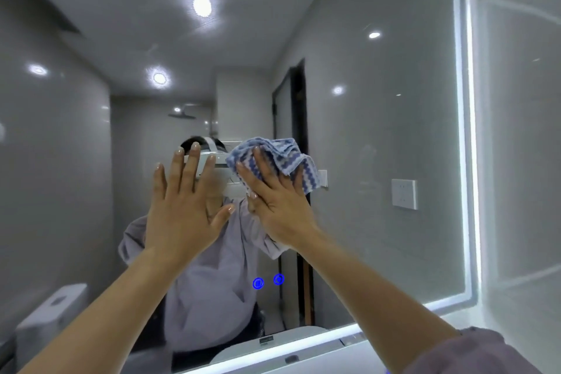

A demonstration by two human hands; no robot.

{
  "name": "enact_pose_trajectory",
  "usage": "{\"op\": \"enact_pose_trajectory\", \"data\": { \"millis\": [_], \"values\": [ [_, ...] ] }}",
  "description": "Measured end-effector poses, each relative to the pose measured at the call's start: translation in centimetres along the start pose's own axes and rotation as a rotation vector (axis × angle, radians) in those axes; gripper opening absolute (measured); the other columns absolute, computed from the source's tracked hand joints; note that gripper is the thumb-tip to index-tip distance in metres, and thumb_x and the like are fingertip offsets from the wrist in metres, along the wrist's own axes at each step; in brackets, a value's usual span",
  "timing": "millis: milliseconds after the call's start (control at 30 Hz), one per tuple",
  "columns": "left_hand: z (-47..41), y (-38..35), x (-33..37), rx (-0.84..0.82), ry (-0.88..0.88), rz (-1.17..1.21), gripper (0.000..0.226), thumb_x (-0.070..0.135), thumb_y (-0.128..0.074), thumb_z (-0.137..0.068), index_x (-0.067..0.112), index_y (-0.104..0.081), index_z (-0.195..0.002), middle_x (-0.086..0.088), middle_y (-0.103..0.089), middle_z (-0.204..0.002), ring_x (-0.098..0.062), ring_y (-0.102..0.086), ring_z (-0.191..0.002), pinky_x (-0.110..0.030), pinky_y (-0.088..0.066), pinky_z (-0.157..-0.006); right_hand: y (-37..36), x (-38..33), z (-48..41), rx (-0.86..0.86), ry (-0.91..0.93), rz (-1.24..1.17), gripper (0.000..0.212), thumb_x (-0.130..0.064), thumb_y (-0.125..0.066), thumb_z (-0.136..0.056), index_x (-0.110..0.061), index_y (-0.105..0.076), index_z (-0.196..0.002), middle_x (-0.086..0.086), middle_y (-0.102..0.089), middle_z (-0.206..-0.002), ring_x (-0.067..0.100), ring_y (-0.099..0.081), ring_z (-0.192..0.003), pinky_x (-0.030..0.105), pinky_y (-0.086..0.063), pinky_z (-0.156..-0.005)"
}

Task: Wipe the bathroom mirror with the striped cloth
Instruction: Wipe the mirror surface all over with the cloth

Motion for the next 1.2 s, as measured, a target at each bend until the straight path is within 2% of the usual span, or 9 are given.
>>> {"op": "enact_pose_trajectory", "data": {
  "millis": [133,200,300,367,467,600,733,1000,1200],
  "values": [
    [0.1,-0.2,-0.1,0.017,-0.014,0.002,0.085,0.065,-0.02,-0.083,0.015,-0.009,-0.151,-0.012,-0.004,-0.16,-0.03,0.001,-0.147,-0.048,0.003,-0.117,0.3,1.8,1.0,-0.042,0.052,0.149,0.058,-0.033,-0.036,-0.101,-0.049,0.003,-0.141,-0.016,0.012,-0.156,0.014,0.017,-0.146,0.046,0.016,-0.116],
    [0.1,-0.1,-0.1,0.017,-0.017,0.008,0.084,0.064,-0.024,-0.083,0.015,-0.013,-0.151,-0.013,-0.008,-0.159,-0.031,-0.003,-0.147,-0.05,0.0,-0.117,0.8,3.9,2.0,-0.061,-0.008,0.223,0.051,-0.039,-0.028,-0.101,-0.039,-0.001,-0.145,-0.004,0.005,-0.159,0.026,0.009,-0.147,0.049,0.01,-0.117],
    [0.0,0.0,-0.1,-0.001,-0.018,0.011,0.083,0.06,-0.041,-0.086,0.013,-0.017,-0.15,-0.014,-0.008,-0.159,-0.033,-0.004,-0.146,-0.053,-0.005,-0.116,4.0,9.3,4.3,0.098,-0.279,0.121,0.057,-0.043,-0.015,-0.097,-0.02,-0.025,-0.148,0.016,-0.015,-0.157,0.041,-0.01,-0.145,0.059,-0.008,-0.116],
    [-0.1,0.1,-0.1,-0.014,-0.009,0.04,0.086,0.054,-0.055,-0.085,0.013,-0.018,-0.15,-0.014,-0.006,-0.159,-0.034,-0.004,-0.147,-0.054,-0.005,-0.116,4.2,12.8,5.7,0.079,-0.477,0.013,0.05,-0.032,-0.029,-0.103,-0.023,-0.02,-0.151,0.011,-0.004,-0.16,0.034,-0.002,-0.147,0.056,-0.001,-0.115],
    [-0.1,0.4,0.3,-0.016,-0.016,0.085,0.086,0.05,-0.056,-0.085,0.013,-0.013,-0.15,-0.01,0.005,-0.157,-0.033,0.001,-0.146,-0.055,-0.002,-0.118,3.4,12.8,5.6,0.09,-0.576,0.001,0.057,-0.022,-0.036,-0.1,-0.026,-0.013,-0.152,0.007,0.002,-0.161,0.031,0.005,-0.147,0.059,0.004,-0.113],
    [0.0,0.5,0.3,0.003,-0.023,0.124,0.085,0.048,-0.059,-0.085,0.012,-0.017,-0.149,-0.012,-0.001,-0.158,-0.034,-0.003,-0.146,-0.055,-0.003,-0.117,1.7,6.1,4.2,0.108,-0.422,0.081,0.055,-0.028,-0.03,-0.099,-0.027,-0.015,-0.151,0.012,-0.004,-0.16,0.037,0.0,-0.146,0.054,0.017,-0.11],
    [0.0,0.2,0.1,-0.004,-0.024,0.107,0.085,0.06,-0.029,-0.08,0.012,-0.018,-0.149,-0.013,-0.006,-0.159,-0.033,-0.004,-0.147,-0.053,-0.001,-0.116,-1.7,-1.3,3.5,0.018,-0.124,0.137,0.056,-0.032,-0.035,-0.1,-0.037,-0.004,-0.146,-0.002,0.011,-0.157,0.029,0.013,-0.146,0.06,0.012,-0.113],
    [-0.2,-0.4,-0.2,0.018,-0.05,0.064,0.086,0.062,-0.03,-0.079,0.012,-0.022,-0.149,-0.014,-0.013,-0.158,-0.035,-0.01,-0.145,-0.055,-0.008,-0.114,-0.6,0.4,4.2,-0.022,-0.073,0.002,0.054,-0.024,-0.036,-0.101,-0.045,-0.009,-0.142,-0.017,0.003,-0.156,0.012,0.008,-0.147,0.045,0.007,-0.118],
    [0.1,0.2,0.1,0.027,-0.036,0.038,0.087,0.064,-0.021,-0.081,0.011,-0.019,-0.149,-0.014,-0.01,-0.159,-0.034,-0.007,-0.146,-0.055,-0.007,-0.116,1.1,4.8,4.9,0.006,-0.108,0.036,0.053,-0.038,-0.022,-0.092,-0.038,-0.015,-0.144,-0.009,-0.004,-0.156,0.021,0.004,-0.147,0.044,0.006,-0.118]
  ]
}}
Point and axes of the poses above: each hand's wrist, its own z-axis away from the middle knuckle, its own y-axis out of the back of the hand, x = y × z, the point moved 10 cm from there along -z, towards the middle knuckle
